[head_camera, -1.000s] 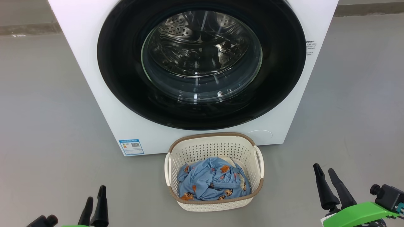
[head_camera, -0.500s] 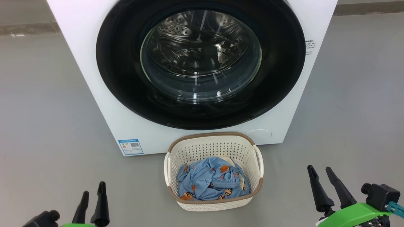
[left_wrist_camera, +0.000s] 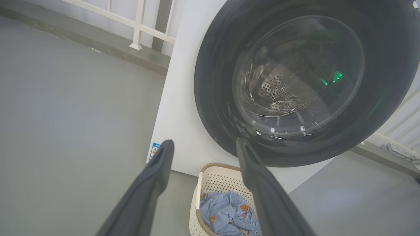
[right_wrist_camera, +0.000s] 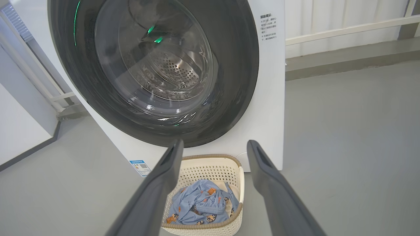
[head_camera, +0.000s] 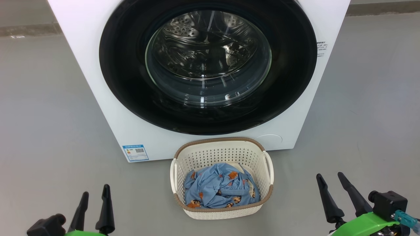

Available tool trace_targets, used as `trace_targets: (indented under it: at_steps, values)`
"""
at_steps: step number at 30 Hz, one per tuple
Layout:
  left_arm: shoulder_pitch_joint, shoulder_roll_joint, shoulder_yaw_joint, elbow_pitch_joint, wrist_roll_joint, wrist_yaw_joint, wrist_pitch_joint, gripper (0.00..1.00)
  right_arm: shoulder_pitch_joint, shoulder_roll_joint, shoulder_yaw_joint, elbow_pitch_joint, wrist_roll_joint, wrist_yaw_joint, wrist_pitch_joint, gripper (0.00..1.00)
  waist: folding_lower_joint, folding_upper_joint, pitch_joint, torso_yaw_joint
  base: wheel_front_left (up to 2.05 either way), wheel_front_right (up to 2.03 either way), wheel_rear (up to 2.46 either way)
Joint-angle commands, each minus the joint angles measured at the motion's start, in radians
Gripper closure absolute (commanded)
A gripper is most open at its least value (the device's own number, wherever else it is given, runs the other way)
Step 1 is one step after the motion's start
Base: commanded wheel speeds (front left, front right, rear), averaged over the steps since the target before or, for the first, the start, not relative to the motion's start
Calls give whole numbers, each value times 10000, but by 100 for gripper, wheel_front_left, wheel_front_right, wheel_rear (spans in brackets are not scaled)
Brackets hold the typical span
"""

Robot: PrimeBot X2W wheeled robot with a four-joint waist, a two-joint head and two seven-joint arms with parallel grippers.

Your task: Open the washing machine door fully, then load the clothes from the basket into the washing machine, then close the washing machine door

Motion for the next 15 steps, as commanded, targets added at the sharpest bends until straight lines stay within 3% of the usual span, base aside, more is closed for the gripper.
trace_targets:
  at_steps: [1,15]
  values:
    - [-145,222,275,-337,349,-21,-132,0,-349,-171,255,-229,-312,13,-143,0,0,0,1,2,0,0,0]
    - [-65,260,592,-595,2495,-25,-574,0,-334,-188,185,-353,-2198,14,-582,0,0,0,28,-4,0,0,0]
